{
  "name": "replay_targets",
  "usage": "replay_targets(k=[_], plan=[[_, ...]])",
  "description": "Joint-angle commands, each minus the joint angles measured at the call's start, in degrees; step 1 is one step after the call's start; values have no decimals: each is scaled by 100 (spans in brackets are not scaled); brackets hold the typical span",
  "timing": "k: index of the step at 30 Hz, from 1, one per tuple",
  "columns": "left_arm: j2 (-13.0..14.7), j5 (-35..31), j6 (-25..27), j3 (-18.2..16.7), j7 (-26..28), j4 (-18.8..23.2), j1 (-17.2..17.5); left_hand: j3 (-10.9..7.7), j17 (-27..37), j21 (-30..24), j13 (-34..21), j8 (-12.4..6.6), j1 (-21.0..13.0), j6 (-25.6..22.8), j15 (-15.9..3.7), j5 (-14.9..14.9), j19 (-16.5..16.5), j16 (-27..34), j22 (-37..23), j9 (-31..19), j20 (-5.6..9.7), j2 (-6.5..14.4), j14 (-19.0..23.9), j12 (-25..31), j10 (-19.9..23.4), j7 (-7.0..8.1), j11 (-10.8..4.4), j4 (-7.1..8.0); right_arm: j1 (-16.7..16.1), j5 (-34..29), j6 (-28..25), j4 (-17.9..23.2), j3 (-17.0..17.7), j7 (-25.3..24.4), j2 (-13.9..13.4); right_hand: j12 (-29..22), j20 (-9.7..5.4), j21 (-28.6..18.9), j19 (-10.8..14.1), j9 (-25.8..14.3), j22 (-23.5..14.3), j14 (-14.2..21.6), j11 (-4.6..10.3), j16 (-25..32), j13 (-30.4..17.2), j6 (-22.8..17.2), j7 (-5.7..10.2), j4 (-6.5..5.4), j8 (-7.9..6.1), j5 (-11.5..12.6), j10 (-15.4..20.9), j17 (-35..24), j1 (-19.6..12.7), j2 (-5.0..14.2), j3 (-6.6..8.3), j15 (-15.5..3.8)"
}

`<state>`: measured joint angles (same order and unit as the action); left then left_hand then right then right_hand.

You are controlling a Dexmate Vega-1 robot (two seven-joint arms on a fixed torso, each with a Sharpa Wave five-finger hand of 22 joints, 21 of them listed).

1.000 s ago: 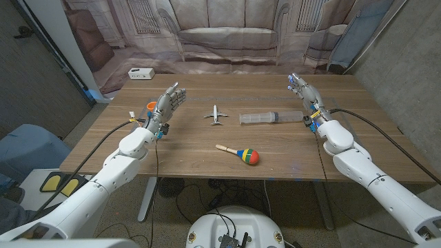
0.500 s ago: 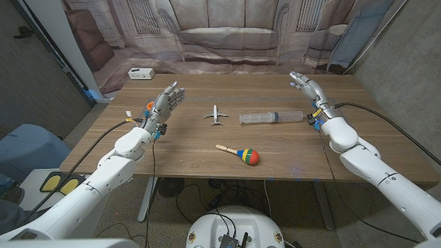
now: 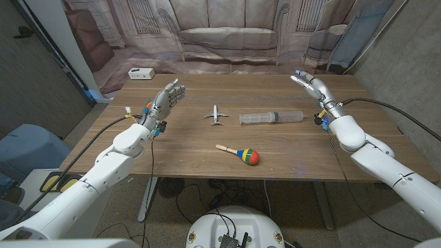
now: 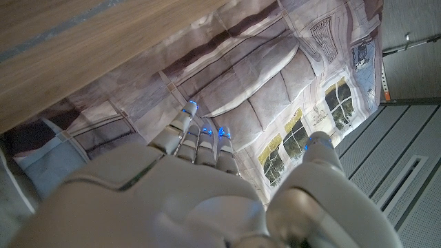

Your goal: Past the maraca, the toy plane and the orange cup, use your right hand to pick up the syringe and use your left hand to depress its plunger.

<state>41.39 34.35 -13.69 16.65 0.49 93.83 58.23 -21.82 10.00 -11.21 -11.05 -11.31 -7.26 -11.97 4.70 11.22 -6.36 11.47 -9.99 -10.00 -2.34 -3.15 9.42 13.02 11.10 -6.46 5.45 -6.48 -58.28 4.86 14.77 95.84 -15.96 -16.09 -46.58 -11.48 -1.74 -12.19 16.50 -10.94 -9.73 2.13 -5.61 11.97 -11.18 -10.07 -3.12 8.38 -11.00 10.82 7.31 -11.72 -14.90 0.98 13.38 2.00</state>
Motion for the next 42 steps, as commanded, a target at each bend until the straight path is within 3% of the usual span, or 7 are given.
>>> replay_targets(k=[1, 7, 14, 32, 37, 42], plan=[[-38, -36, -46, 28, -21, 38, -43, -15, 27, -1, -26, 10, -55, -73, 27, -11, -39, -14, -21, -31, 24, 11, 72, 28, 78, 6, 14, -33, -195, -558, -222, 208, 149, -364, -198, 26, -19, 37, 89, -29, -11, 12, 7, -4, -18, -364, 52, 12, -154, -10, -121, 3, -85, 26, 17, 28], [3, -45, -51, 5, -46, 77, -51, -14, 27, -9, -26, 7, -61, -94, 22, -14, -60, -11, -21, -31, 16, 17, 97, 27, 91, 20, -4, -34, -219, -870, -441, 315, 142, -496, -272, 41, -18, 42, 145, -46, -10, 25, 10, -6, -23, -75, 43, 17, -36, -6, -205, 3, -142, 45, 29, 21], [217, -272, 44, -70, 30, 171, -127, -15, 27, -2, -27, 7, -70, -111, 18, -18, -42, -24, -21, -31, 3, 27, 86, 21, 95, 44, 4, -37, -263, -1157, -863, 545, 146, -441, -485, 27, -49, 41, 201, -43, -16, 52, 221, 3, -17, 39, 207, 29, -4, -1, -223, 1, -202, 35, 31, -85], [19, -138, -160, -4, -164, -90, -185, -12, 27, -15, -27, 16, -86, -129, -8, -25, -77, -28, -21, -31, 5, 46, 119, 15, 129, 14, -22, -39, -174, -1699, -1707, 1103, 2, 32, -1031, 27, -30, 86, 133, -35, -14, -43, 126, -37, -7, 112, 48, 46, 6, 8, -250, 8, -303, 58, 58, -39], [-27, -133, -145, 61, -202, -122, -231, -11, 27, -17, -27, 20, -90, -127, 2, -26, -85, -31, -21, -31, 10, 52, 123, 12, 134, 13, -28, -40, -135, -1661, -2091, 1338, -13, 396, -1207, -30, -3, 78, 179, -28, -13, 58, 119, -1, -4, 2, 133, 61, -43, 7, -96, 14, -396, 92, 93, -40], [-28, -148, -121, 80, -187, -101, -238, -11, 27, -18, -27, 20, -94, -135, -5, -27, -88, -31, -21, -31, 5, 57, 132, 11, 142, 23, -32, -40, -35, -1805, -2529, 1559, -121, 704, -1405, -9, 21, 90, 162, -24, -12, 48, 149, -8, -2, 140, 115, 65, 8, -1, -132, 16, -441, 98, 103, -23]])
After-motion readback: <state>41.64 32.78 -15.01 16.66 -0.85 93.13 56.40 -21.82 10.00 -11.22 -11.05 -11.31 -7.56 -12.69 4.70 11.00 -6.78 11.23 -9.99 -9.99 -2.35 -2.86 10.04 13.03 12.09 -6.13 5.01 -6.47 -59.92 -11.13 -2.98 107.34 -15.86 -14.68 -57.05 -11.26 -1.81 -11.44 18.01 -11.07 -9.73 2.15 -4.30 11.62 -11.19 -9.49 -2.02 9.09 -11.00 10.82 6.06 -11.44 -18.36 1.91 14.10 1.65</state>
